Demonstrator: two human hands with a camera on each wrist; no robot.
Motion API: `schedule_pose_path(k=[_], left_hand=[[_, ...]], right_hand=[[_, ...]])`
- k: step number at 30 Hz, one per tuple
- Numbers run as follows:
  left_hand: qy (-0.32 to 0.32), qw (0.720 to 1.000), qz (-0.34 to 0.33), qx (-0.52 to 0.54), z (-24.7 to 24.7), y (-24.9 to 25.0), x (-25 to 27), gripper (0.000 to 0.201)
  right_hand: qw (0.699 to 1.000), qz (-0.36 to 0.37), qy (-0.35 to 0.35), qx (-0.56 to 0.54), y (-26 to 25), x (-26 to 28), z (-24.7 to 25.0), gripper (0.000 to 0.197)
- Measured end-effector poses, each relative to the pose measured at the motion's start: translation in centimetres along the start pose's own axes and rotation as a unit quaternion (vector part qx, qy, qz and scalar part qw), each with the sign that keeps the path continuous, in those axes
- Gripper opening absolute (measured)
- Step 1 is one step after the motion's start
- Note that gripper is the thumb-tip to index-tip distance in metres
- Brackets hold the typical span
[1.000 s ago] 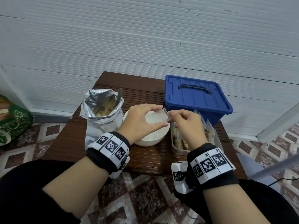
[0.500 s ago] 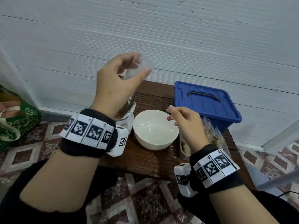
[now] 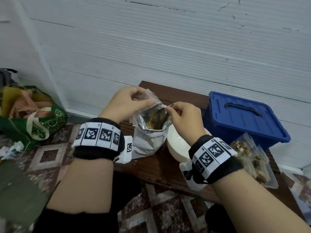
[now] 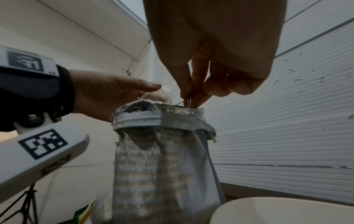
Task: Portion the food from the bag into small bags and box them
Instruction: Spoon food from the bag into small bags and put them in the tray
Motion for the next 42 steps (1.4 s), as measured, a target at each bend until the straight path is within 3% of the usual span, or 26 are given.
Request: schedule_pose_path(k=[6, 10, 13, 16, 21, 27, 36, 42], left_hand=[[-0.017, 0.999, 0.036, -0.006, -0.1, -1.2, -0.1, 0.043], [-0.025, 0.999, 0.043, 0.006, -0.3, -1.2, 0.0, 0.039], [-0.027, 0.999, 0.045, 0.011, -0.4, -1.1, 0.0, 0.035], [-0.029, 0.999, 0.043, 0.012, -0.5, -1.1, 0.1, 0.045], [-0.032, 0.999, 0.038, 0.014, -0.3, -0.8, 0.4, 0.039], [-0.013, 1.000, 0.016, -0.010, 0.9, 0.1, 1.1, 0.031], [-0.056, 0.996, 0.025, -0.062, 1.7, -0.1, 1.5, 0.037], [-0.066, 0.993, 0.024, -0.098, 0.8, 0.0, 1.1, 0.052]], right_hand=[[0.989, 0.101, 0.081, 0.077, -1.9, 0.4, 1.4, 0.017], [0.984, 0.117, 0.034, 0.132, -1.9, 0.6, -0.8, 0.021], [0.995, 0.084, 0.008, 0.051, -1.3, 0.3, -1.0, 0.018], [0.999, 0.023, 0.000, -0.037, -0.7, 0.2, -0.5, 0.018], [0.981, -0.076, 0.062, -0.166, 1.6, 0.2, 0.6, 0.023], [0.953, -0.159, 0.137, -0.220, 4.4, 0.4, 2.1, 0.029], [0.919, -0.206, 0.184, -0.282, 6.7, 0.2, 4.4, 0.037], [0.920, -0.197, 0.205, -0.272, 6.4, -0.2, 7.1, 0.035]])
Point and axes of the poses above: each hand's wrist, its own x-axis away from the middle knuckle, its own z-axis out of the back of the hand, y = z × x, the point moved 8 cm from there along -x, towards the middle knuckle, and after that the axes turned 10 degrees about -y, right-handed, at the moved point
